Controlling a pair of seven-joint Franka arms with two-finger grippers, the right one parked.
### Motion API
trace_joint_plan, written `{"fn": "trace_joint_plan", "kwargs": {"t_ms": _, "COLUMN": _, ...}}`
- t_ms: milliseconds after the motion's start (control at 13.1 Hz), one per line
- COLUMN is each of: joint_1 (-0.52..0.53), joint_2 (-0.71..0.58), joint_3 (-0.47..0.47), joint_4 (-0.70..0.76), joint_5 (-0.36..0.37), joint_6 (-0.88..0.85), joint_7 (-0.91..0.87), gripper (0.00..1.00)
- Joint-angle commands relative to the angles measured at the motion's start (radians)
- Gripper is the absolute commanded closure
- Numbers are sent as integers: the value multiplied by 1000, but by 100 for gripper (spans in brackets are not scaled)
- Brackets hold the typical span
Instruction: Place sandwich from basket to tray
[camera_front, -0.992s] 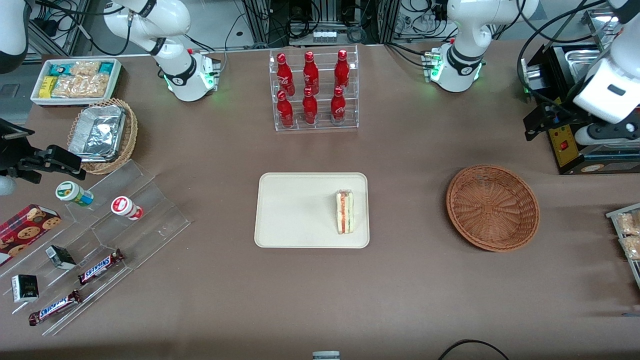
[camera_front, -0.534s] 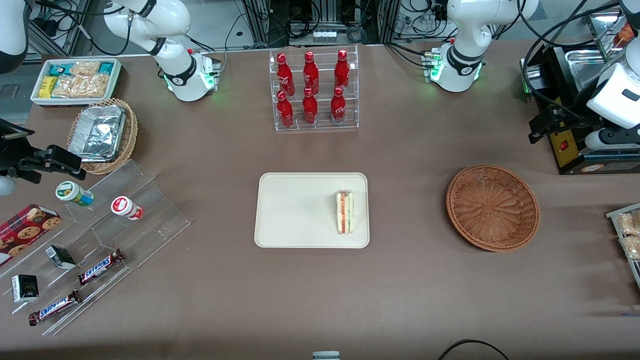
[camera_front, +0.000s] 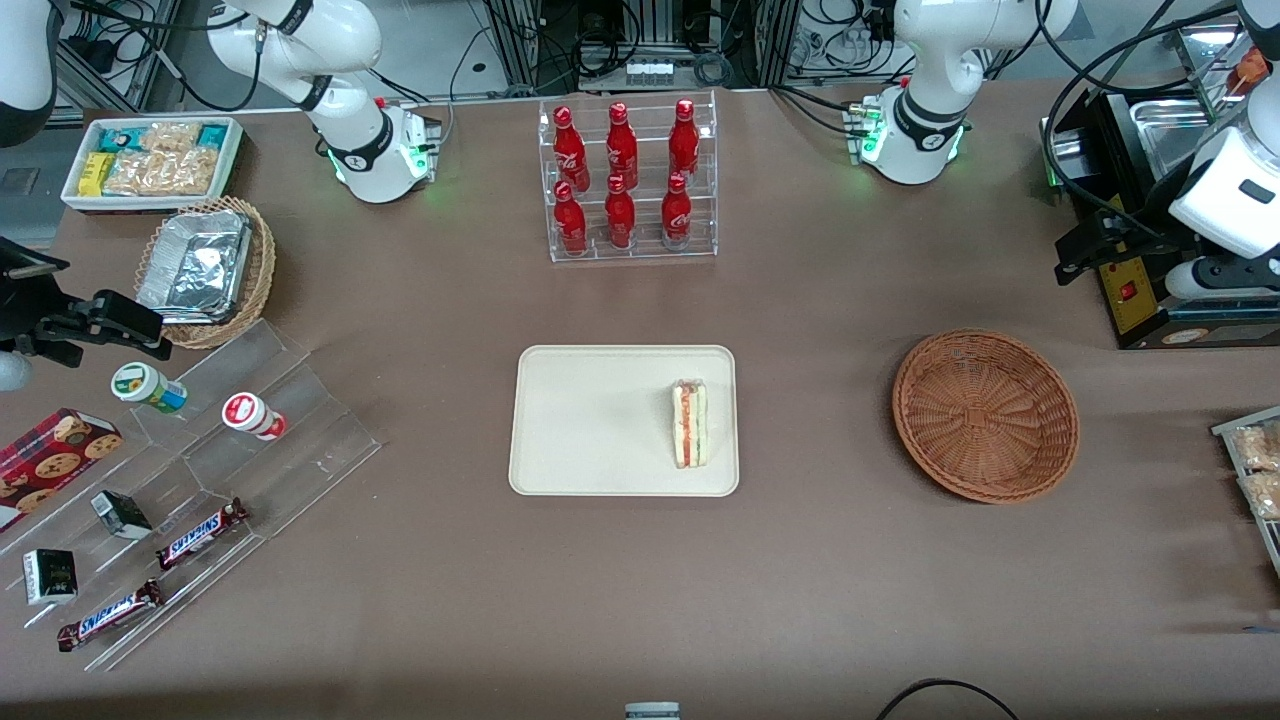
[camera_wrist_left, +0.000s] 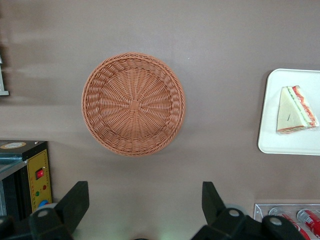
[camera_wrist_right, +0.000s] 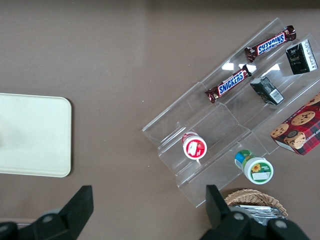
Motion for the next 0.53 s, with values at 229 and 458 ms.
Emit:
{"fn": "trace_joint_plan", "kwargs": {"t_ms": 229, "joint_1": -22, "joint_2": 11, "joint_3": -3, "joint_4": 21, "joint_5": 67, "joint_6": -45, "joint_7": 6, "gripper": 0}}
{"fn": "trace_joint_plan", "kwargs": {"t_ms": 458, "joint_1": -16, "joint_2": 12, "joint_3": 0, "joint_4": 28, "joint_5": 40, "joint_6": -39, "joint_7": 7, "gripper": 0}}
